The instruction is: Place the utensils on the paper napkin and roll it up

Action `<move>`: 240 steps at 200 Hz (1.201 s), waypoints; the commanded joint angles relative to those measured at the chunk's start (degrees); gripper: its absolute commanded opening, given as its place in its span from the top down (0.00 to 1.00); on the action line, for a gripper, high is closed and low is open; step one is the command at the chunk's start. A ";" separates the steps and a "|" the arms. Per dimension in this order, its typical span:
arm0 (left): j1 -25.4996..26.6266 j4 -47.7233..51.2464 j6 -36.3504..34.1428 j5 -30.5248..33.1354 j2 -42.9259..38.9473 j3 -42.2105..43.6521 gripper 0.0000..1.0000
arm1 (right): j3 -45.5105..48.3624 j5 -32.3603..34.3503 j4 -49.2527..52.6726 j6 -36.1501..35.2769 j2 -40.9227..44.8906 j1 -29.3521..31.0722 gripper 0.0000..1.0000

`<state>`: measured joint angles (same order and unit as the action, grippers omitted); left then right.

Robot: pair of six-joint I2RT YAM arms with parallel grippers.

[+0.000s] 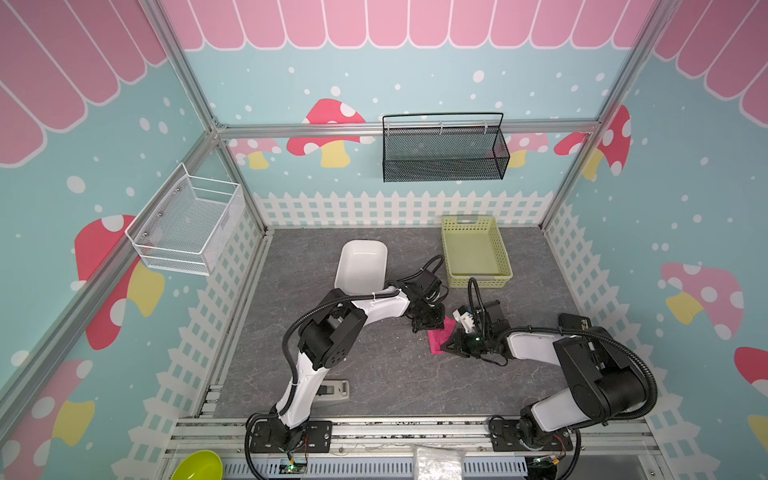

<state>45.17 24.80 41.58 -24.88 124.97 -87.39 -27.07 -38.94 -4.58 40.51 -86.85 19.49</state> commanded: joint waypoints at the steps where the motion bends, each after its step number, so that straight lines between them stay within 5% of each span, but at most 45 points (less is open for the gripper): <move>1: 0.36 0.82 -0.38 0.08 2.07 -1.20 0.93 | 1.77 2.38 3.61 -0.80 -1.48 0.20 0.98; 106: 0.36 8.70 -1.29 2.05 5.79 -5.75 0.94 | 1.53 2.96 4.38 -0.85 -0.61 0.20 0.97; 175: 0.36 9.87 -1.67 1.43 7.02 -6.82 0.94 | -3.87 11.90 17.44 -3.24 10.61 -0.14 0.74; 240: 0.54 10.75 -1.86 1.43 7.61 -7.69 0.94 | -8.73 7.74 15.45 -4.06 7.79 -0.94 0.85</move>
<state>45.21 31.40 40.66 -25.56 129.14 -94.91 -33.76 -28.29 11.60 37.17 -76.18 18.85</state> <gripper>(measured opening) 0.062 0.178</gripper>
